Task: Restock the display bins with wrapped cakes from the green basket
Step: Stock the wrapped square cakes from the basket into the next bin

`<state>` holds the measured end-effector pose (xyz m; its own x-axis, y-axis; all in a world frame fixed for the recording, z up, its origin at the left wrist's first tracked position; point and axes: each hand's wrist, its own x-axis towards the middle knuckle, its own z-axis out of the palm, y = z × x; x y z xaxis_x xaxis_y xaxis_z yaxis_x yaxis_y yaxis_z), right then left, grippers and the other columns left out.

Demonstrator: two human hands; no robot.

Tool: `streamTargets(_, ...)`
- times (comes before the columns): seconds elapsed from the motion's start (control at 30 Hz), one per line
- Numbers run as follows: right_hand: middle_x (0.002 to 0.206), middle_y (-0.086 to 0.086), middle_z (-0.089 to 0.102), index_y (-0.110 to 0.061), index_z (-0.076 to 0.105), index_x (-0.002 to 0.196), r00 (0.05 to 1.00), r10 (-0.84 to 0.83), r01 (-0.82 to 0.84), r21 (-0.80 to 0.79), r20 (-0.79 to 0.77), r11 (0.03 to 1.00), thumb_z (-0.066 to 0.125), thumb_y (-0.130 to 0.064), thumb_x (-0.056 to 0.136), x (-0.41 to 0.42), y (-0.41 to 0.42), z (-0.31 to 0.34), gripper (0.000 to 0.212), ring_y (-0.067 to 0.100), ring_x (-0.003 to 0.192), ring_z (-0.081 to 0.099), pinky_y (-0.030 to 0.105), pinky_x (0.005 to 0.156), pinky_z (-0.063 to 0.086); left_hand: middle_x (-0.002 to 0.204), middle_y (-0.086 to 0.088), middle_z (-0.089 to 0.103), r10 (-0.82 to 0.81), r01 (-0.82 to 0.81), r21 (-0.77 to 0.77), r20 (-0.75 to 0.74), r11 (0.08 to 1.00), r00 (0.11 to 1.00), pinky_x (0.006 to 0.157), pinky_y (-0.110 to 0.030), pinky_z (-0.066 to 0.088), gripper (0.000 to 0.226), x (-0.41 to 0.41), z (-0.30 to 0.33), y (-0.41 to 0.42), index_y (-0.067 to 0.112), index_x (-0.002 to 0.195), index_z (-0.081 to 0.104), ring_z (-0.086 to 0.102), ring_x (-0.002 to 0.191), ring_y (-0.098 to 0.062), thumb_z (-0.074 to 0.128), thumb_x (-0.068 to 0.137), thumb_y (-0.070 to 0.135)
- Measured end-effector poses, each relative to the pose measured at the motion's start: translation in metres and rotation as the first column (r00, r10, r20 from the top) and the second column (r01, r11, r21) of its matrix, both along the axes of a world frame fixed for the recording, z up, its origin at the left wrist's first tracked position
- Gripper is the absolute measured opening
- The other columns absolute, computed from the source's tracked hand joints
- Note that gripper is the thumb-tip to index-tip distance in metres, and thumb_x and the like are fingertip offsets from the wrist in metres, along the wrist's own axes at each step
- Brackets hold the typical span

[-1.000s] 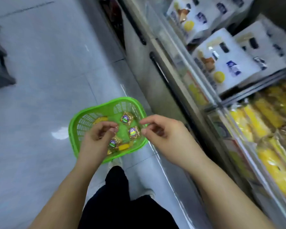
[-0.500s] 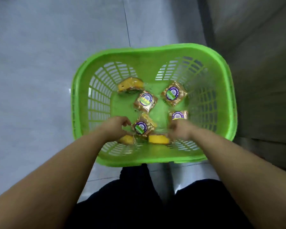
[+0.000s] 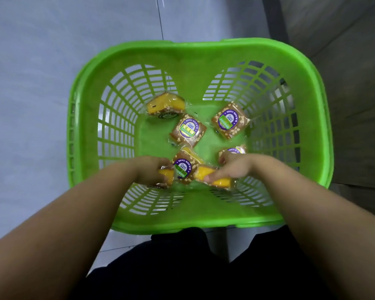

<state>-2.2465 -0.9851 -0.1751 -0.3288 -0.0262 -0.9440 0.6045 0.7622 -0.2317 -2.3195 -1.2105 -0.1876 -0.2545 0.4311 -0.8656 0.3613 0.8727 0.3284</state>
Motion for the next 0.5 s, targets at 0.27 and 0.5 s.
streamTargets(0.27,0.099,0.007,0.073,-0.017,0.066,0.109,0.388,-0.870,0.835,-0.517,0.305,0.191,0.061,-0.042,0.071,0.039,0.037,0.130,0.045,0.025,0.087,0.071,0.050,0.076,0.056,0.094,0.011,0.067,0.734,-0.818,0.353,0.374,0.453,0.568,0.059,-0.015,0.052,0.021,0.007,0.121,0.023,0.028,0.116,0.052,0.067,0.071,0.002,0.045,0.096,0.028)
streamTargets(0.5,0.099,0.011,0.072,-0.016,0.072,0.103,0.053,-0.884,0.656,-0.684,0.464,-0.319,0.081,-0.051,0.053,0.097,0.035,0.349,0.062,0.030,0.085,0.070,0.039,0.063,0.057,0.082,0.013,0.072,0.770,-0.877,0.433,0.479,0.210,0.421,0.047,-0.015,0.048,0.042,0.034,0.341,0.068,0.028,0.092,0.063,0.066,0.063,0.001,0.047,0.079,0.064)
